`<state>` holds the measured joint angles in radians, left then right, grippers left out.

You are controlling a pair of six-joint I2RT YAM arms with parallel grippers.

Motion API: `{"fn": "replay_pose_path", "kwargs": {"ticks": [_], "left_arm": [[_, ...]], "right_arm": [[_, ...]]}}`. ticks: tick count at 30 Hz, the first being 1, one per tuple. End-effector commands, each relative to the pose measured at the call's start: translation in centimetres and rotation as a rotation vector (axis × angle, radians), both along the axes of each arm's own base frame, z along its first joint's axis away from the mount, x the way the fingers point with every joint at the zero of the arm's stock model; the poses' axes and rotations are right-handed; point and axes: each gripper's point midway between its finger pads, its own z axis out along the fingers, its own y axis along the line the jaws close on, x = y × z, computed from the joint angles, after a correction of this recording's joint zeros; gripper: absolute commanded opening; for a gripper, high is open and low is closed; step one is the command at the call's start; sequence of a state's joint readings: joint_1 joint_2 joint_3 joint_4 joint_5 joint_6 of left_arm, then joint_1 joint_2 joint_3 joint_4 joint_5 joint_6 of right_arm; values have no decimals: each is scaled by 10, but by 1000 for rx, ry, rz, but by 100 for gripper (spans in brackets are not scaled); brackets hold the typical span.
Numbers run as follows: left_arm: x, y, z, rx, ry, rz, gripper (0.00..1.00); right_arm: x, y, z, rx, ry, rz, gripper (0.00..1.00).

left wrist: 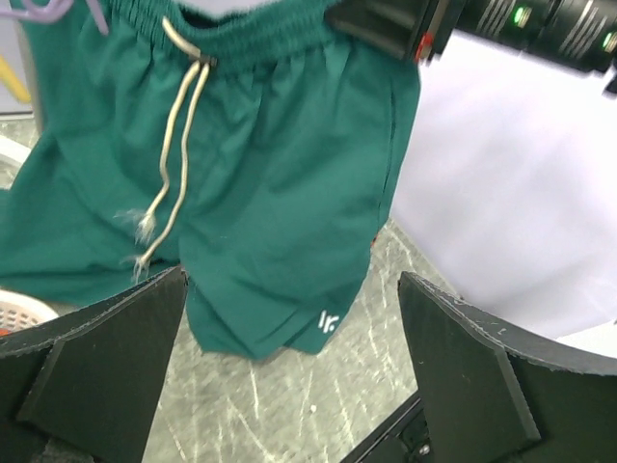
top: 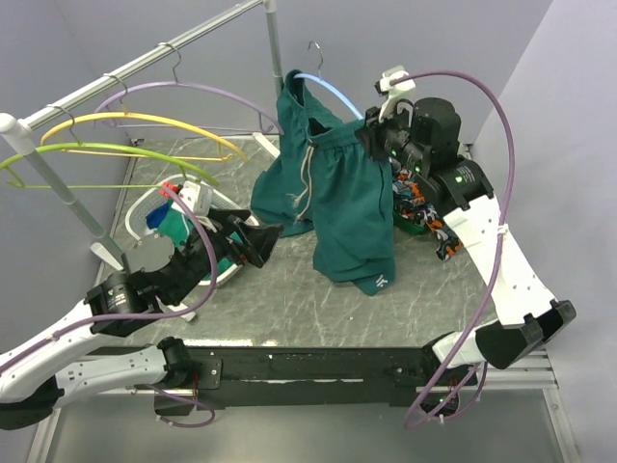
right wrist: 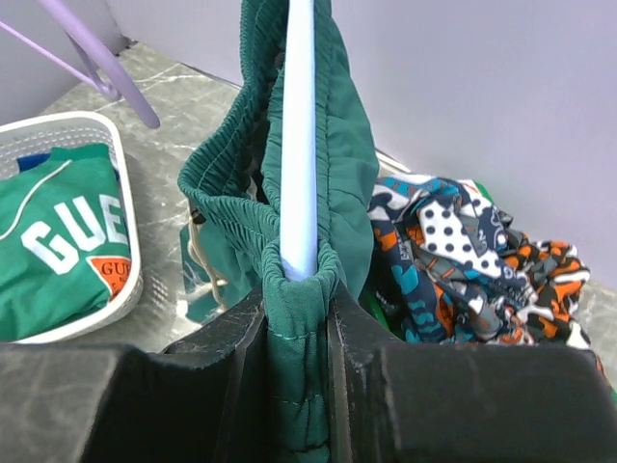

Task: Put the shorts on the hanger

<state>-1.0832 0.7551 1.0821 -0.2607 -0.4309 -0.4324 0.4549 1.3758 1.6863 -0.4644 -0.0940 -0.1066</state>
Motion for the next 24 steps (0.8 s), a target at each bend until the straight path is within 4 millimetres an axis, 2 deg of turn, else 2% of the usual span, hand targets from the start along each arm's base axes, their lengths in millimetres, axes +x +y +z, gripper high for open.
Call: {"fn": "replay_pose_path", "kwargs": {"ticks": [1,4,7,8,10,12,13,15,16,17,22,24], "left_arm": [[-6,11,-1,-3,-3,-6,97],[-10,18,-3,-3,8,-5,97],[-12,24,-4,-9,18,7,97],[-12,26,-4,-8,20,10,97],[-12,28,-6,-1,21,18,97],[-12,28,-6,9,22,20,97],[-11,28,-6,10,22,20,97],[-11,29,-6,17,23,21,97],[-11,29,-5,17,21,24,97],[-10,30,-6,20,20,28,97],[-10,32,-3,16,15,35,97],[-10,32,-2,16,14,35,97]], "right_arm": [[-8,12,109,124,-315,115,0],[-10,20,121,130,-315,170,0],[-11,22,111,125,-288,187,0],[-20,18,118,133,-307,184,0],[-27,16,111,132,-295,189,0],[-38,9,116,134,-310,176,0],[-40,6,110,128,-298,167,0],[-54,1,115,137,-312,175,0],[-56,1,109,134,-301,179,0],[-66,-3,114,141,-317,184,0],[-85,-1,112,156,-315,235,0],[-83,-1,114,159,-322,227,0]]}}
